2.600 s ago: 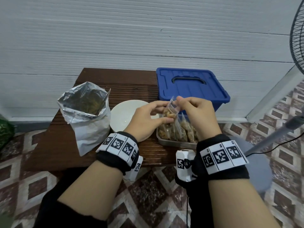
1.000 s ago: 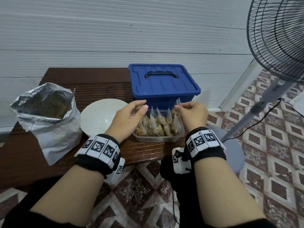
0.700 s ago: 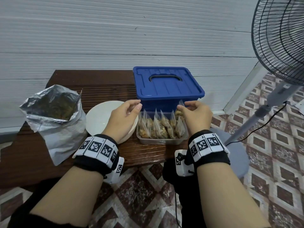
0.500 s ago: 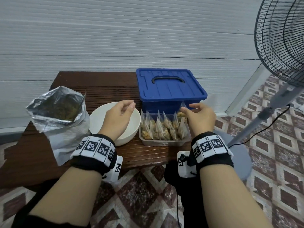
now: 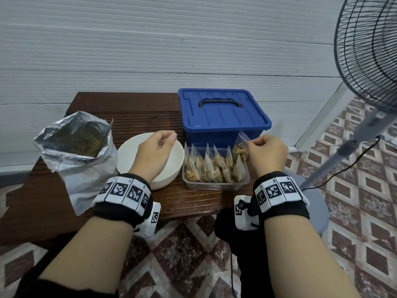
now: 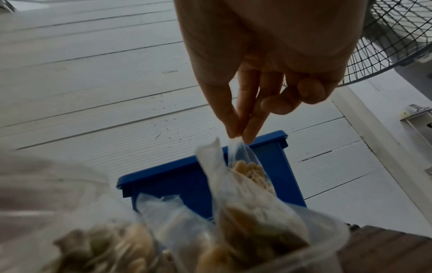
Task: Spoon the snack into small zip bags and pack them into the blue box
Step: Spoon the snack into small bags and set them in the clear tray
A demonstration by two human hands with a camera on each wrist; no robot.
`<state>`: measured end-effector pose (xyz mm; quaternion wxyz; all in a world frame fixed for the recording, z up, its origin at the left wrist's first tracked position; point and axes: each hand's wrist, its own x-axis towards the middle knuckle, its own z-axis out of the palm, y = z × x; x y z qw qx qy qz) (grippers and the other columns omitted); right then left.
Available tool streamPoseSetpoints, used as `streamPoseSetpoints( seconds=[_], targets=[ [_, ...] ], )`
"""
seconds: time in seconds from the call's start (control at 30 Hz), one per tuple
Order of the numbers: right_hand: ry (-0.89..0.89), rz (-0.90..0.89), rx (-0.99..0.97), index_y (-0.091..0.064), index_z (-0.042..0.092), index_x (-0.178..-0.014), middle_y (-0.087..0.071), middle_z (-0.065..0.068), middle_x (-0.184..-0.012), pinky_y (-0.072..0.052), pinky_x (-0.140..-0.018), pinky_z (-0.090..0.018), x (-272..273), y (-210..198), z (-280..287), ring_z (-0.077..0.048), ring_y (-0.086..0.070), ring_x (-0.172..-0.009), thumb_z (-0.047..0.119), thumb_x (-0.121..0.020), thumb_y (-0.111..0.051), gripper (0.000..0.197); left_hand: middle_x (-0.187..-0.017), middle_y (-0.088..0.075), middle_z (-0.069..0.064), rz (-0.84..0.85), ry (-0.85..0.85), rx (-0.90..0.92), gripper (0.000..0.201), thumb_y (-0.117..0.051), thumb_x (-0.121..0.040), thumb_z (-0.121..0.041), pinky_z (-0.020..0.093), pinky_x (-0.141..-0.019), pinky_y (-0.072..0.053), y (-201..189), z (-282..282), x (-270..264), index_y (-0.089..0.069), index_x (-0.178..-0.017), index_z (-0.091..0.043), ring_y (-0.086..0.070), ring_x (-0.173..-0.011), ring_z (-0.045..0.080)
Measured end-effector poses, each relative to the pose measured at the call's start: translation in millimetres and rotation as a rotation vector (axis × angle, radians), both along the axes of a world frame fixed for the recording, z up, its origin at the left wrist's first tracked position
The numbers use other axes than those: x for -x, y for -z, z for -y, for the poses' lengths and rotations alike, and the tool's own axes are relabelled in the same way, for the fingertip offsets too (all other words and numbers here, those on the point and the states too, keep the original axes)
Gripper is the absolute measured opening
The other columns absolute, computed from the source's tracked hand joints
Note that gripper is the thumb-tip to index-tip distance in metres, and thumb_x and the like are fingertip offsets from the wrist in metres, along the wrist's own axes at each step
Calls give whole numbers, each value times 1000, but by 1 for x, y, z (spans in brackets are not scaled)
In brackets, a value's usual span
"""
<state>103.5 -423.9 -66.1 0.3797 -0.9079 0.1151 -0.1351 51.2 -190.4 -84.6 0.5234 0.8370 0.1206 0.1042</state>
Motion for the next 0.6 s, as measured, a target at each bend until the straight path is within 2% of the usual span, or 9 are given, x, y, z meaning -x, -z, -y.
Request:
streamPoseSetpoints(
  seconds=[0.13, 0.23, 0.4, 0.5, 0.6],
  targets=[
    [-95, -113, 5, -67, 17, -73, -64, 2, -76, -41, -69, -27, 2, 4, -1, -15, -57, -78, 20, -86, -66, 13, -119, -65, -8, -9, 1, -6, 32, -46, -100, -38, 16, -87, -34, 0, 1, 0, -60, -124, -22, -55, -111, 5],
    [-94, -108, -55, -70, 16, -77, -66, 2, -78, -44, -71, -28, 2, 5, -2, -13, -59, -79, 22, -85, -69, 10, -119, -65, -7, -13, -2, 0, 33, -46, -100, -38, 19, -91, -35, 0, 1, 1, -60, -125, -22, -55, -112, 6],
    [-75, -92, -99, -69, 16, -87, -61, 6, -76, -40, -67, -24, 3, 2, -1, -4, -54, -68, 28, -82, -73, 14, -119, -65, -8, -28, -16, 8, 32, -46, -100, -38, 19, -90, -34, 0, -2, 1, -61, -123, -22, -55, -111, 6],
    [-41, -23, -111, -67, 16, -96, -61, 5, -81, -40, -70, -24, 3, -2, -2, -12, -59, -78, 33, -81, -72, 23, -121, -63, -7, -48, -45, -17, 31, -48, -100, -36, 20, -90, -34, 1, -8, 1, -60, -124, -20, -53, -108, 4],
    [-59, 112, -132, -64, 17, -104, -55, 12, -74, -37, -64, -19, 6, -11, -10, -4, -53, -71, 34, -85, -69, 26, -128, -60, -1, -105, -76, -130, 36, -53, -98, -29, 22, -97, -36, 5, -18, 1, -56, -131, -16, -53, -114, 10]
  ],
)
